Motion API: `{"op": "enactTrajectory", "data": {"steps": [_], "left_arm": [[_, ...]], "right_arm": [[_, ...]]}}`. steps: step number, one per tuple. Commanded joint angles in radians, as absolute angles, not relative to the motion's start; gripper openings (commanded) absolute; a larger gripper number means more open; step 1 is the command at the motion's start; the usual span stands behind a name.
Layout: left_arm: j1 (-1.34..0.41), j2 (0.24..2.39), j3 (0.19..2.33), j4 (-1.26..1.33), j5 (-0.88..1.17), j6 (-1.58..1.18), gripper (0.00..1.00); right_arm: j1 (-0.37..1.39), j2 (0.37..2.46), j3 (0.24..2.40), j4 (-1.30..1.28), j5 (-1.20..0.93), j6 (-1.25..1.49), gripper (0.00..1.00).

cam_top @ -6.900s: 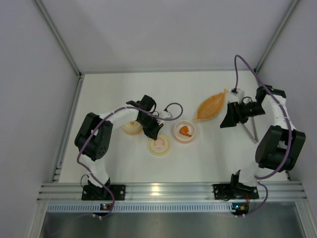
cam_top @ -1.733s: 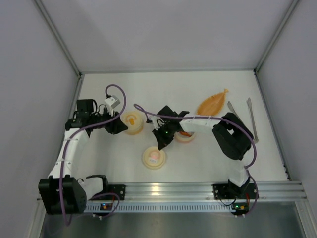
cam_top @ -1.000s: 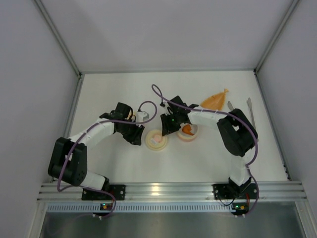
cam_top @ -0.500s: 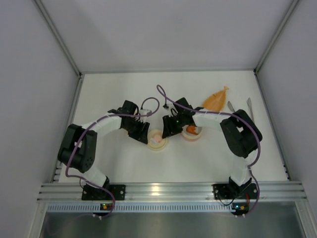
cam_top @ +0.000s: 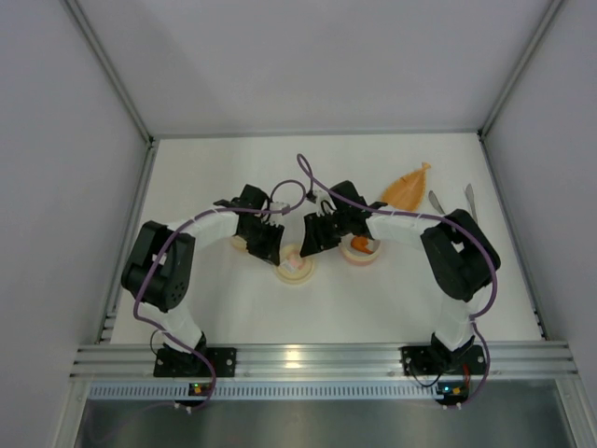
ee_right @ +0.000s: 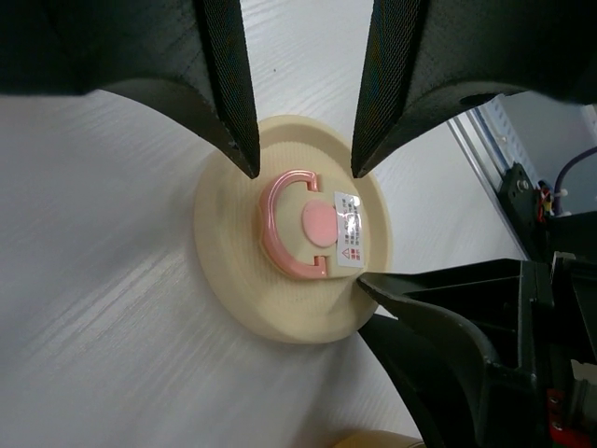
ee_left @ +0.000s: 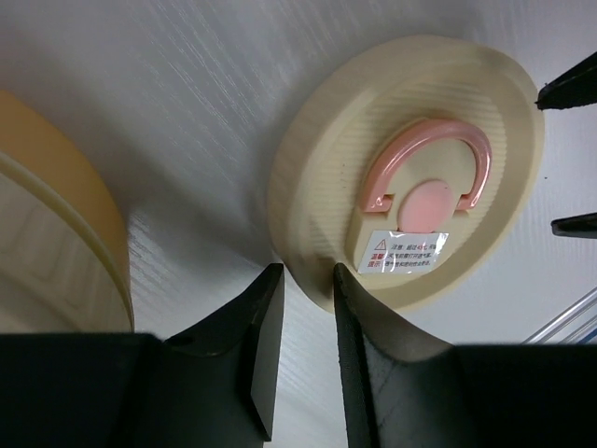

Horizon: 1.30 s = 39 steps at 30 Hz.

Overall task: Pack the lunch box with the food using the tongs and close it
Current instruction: Pick up the box lid from the center of the board.

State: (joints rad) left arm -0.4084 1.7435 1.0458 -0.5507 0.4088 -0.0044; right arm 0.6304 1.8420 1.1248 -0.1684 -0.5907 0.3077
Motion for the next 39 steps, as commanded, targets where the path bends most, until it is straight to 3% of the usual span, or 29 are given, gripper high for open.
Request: {"op": "enactTrajectory", "data": {"steps": [1, 4, 17, 30, 39], "left_arm": [[-0.41, 1.764, 1.063, -0.543, 0.37, -0.032, 0.33], [-0.41, 1.773, 1.068, -0.545, 0.368, -0.034, 0.29], [-0.411, 1.825, 1.1, -0.564, 0.347, -0.038, 0.18], [-0.411, 1.879, 1.132, -0.584, 0.322, -0.051, 0.04], [-0.411, 1.896, 1.138, -0.586, 0.318, -0.054, 0.01]], "right_arm": [[0.62, 1.841, 1.144, -0.101, -0.597, 0.299, 0.45], [0.62, 1.859, 1.147, -0.1, -0.586, 0.302, 0.48], [0.621, 1.937, 1.181, -0.083, -0.611, 0.313, 0.46], [0.624, 1.942, 1.19, -0.072, -0.744, 0.38, 0.37], [0.624, 1.888, 1.17, -0.037, -0.776, 0.425, 0.35]]}}
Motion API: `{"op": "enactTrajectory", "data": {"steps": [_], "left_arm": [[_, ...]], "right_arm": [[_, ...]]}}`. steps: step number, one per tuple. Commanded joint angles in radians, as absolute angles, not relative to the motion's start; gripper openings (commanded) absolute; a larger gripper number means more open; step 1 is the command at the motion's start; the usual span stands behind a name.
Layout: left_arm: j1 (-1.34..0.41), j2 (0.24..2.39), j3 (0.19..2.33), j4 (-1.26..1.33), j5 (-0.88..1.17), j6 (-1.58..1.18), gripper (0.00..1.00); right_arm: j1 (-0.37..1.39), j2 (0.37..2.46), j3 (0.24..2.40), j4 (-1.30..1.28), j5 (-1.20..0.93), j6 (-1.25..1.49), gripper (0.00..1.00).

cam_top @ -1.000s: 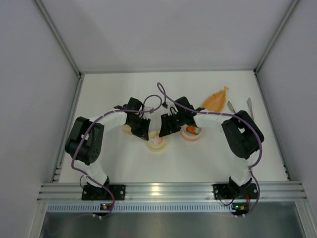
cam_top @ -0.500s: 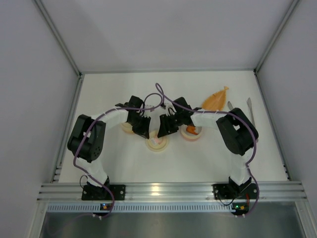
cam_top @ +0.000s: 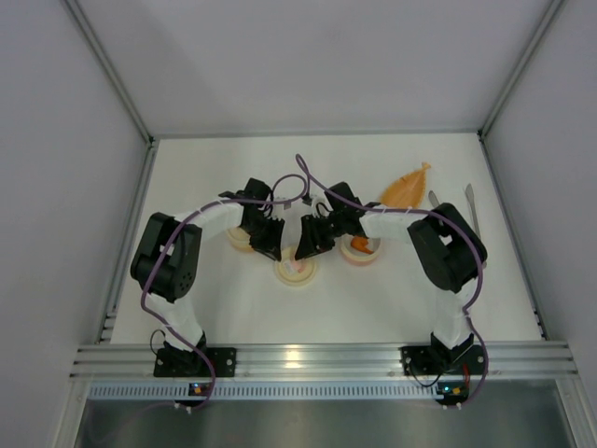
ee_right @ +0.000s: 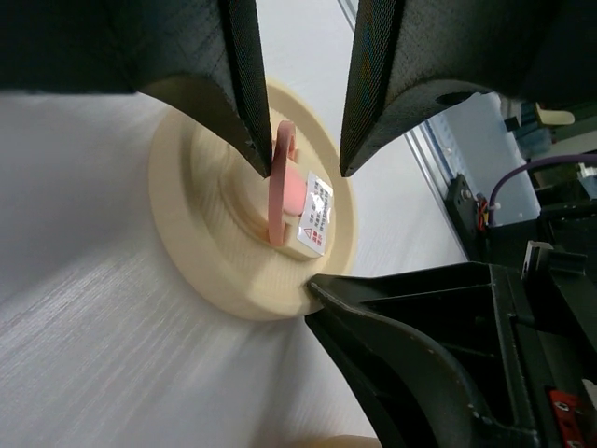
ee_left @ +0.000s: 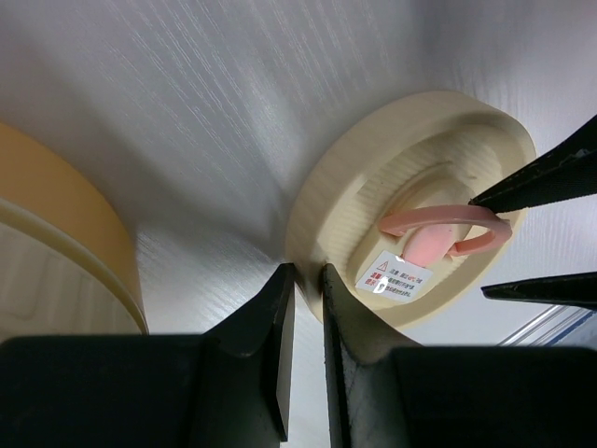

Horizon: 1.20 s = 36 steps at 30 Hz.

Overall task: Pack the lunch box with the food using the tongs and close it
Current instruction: Pick up the box lid from the center of the board.

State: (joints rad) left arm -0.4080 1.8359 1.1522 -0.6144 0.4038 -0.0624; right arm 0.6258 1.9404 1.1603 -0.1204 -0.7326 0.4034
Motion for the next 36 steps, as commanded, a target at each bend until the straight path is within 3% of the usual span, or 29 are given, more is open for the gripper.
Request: {"op": "enactTrajectory", "data": {"steps": [1, 26, 36], "left_arm": [[-0.413, 1.898, 1.138, -0.589, 0.321, -0.054, 0.01], [-0.411, 1.907, 1.144, -0.584, 0.342, -0.064, 0.01], [-0.411, 1.905, 1.146, -0.583, 0.342, -0.067, 0.01]], "right_arm": [[0.624, 1.888, 1.175, -0.038, -0.778, 0.423, 0.35], [0.678, 1.882, 1.151, -0.092, -0.637, 0.374, 0.31], [0.695, 1.876, 1.154, -0.112, -0.614, 0.342, 0.25]]}}
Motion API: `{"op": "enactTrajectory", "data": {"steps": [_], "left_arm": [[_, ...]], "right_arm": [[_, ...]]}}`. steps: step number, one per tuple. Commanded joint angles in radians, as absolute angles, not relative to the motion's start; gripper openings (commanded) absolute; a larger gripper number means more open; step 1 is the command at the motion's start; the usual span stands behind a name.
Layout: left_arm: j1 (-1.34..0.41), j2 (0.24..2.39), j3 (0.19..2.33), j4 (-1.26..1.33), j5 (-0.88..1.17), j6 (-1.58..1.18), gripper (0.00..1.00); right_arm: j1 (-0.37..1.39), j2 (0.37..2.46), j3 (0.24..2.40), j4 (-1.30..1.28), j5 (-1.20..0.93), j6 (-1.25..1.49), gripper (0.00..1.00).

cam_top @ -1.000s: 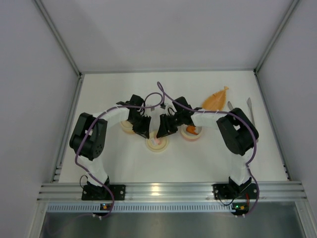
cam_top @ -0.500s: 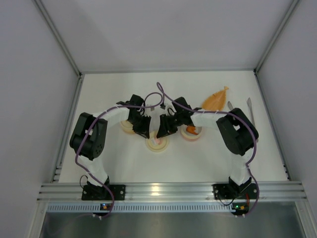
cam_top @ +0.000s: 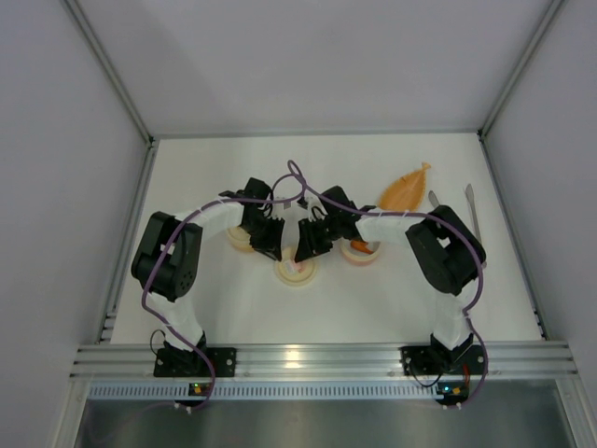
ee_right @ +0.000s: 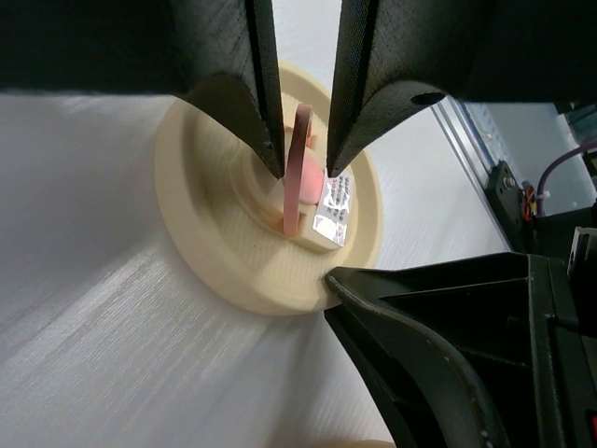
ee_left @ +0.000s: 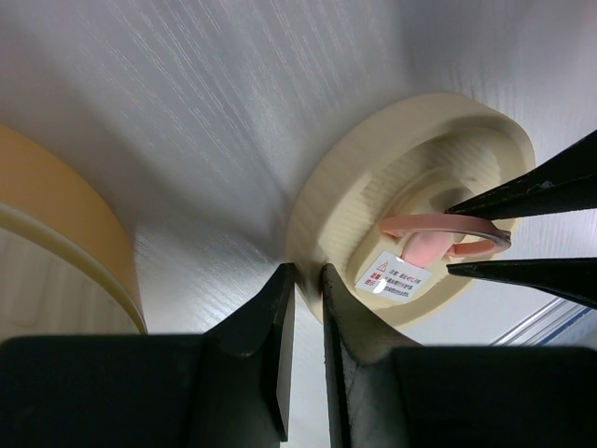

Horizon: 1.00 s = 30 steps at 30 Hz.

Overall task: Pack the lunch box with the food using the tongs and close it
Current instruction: Pick up the box lid from the center of the board.

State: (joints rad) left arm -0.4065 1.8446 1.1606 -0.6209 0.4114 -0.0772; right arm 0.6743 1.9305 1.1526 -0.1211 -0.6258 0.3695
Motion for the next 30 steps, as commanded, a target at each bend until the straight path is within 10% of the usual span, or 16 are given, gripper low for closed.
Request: {"op": "enactTrajectory", "data": {"steps": [1, 20, 30], "left_arm": [[-0.411, 1.905, 1.146, -0.581, 0.342, -0.069, 0.01], [-0.413, 1.905, 1.143, -0.581, 0.353, -0.072, 0.02], [-0.403, 1.839, 1.129, -0.577, 0.377, -0.068, 0.63]], "right_arm": [[0.696, 1.873, 1.154, -0.113, -0.612, 0.338, 0.24], [0.796, 1.825, 1.163, -0.17, -0.426, 0.232, 0.14], [0.799, 1.799, 1.184, -0.212, -0.422, 0.219, 0.0]]}}
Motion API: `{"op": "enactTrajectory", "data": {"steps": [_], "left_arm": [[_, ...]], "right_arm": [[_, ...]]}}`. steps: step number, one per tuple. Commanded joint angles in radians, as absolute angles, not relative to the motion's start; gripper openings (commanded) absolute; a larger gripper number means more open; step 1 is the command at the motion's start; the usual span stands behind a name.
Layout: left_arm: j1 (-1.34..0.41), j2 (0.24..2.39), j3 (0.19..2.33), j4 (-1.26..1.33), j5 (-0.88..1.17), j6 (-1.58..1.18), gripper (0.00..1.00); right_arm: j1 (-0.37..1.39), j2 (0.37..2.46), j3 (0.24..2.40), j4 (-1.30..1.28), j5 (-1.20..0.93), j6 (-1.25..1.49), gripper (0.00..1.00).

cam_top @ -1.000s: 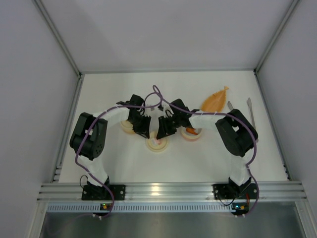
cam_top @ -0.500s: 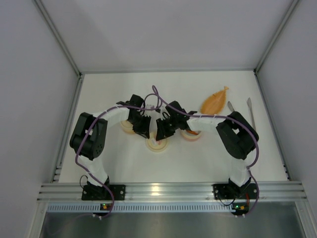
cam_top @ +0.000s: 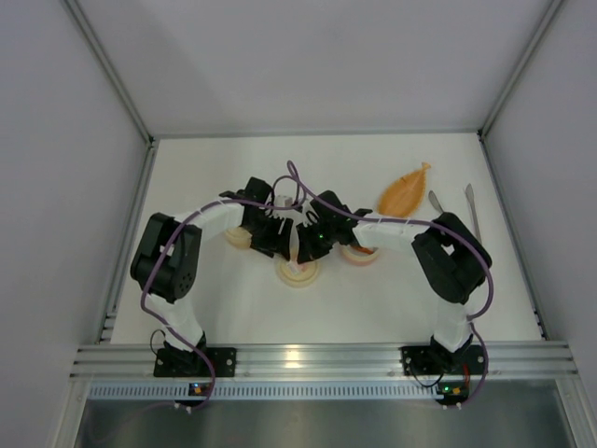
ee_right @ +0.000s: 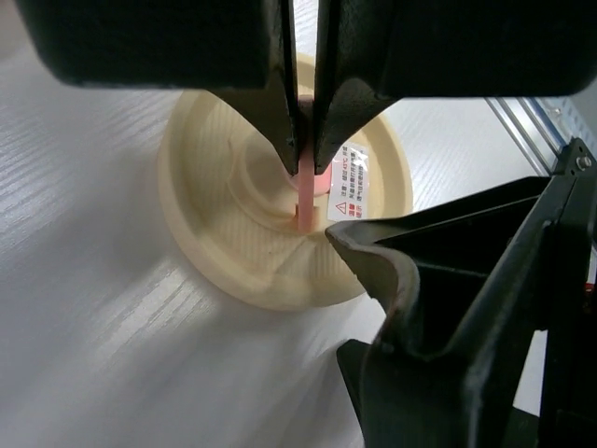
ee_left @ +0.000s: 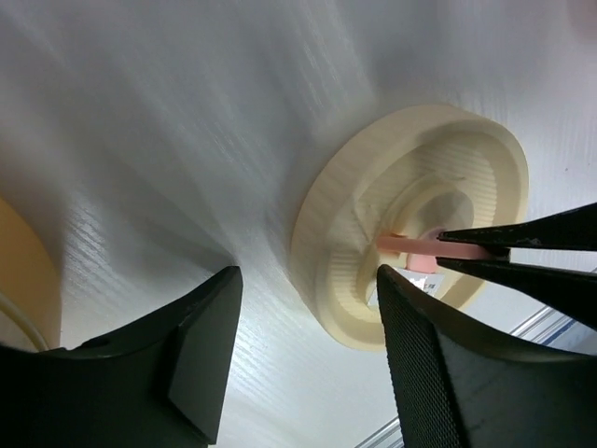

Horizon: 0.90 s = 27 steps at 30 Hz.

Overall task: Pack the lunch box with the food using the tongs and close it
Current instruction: Pick up the box lid from the center of the board.

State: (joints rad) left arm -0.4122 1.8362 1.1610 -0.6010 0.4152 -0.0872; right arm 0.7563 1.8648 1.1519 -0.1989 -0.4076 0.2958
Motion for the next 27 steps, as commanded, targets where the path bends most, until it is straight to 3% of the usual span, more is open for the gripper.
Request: {"op": "enactTrajectory", "data": {"steps": [1, 10, 17, 21, 27], "left_arm": [[-0.391, 1.824, 1.126, -0.575, 0.385, -0.064, 0.66], [-0.275, 1.545, 1.028, -0.561, 0.612, -0.009, 0.73], [-0.256, 1.309, 1.032, -0.618, 0.647, 0.109, 0.75], [-0.232, 1.246, 1.055, -0.676, 0.601, 0.13, 0.98], [-0.118, 1.276, 1.088, -0.742, 0.738, 0.169, 0.98]], "right_arm": [[0.798, 1.795, 1.187, -0.219, -0.422, 0.21, 0.0], [0.785, 1.747, 1.203, -0.282, -0.457, 0.115, 0.0], [0.769, 1.649, 1.264, -0.375, -0.483, 0.031, 0.0], [0.744, 1.608, 1.331, -0.503, -0.489, -0.072, 0.0], [0.628, 1.551, 1.399, -0.727, -0.512, -0.273, 0.0]]}}
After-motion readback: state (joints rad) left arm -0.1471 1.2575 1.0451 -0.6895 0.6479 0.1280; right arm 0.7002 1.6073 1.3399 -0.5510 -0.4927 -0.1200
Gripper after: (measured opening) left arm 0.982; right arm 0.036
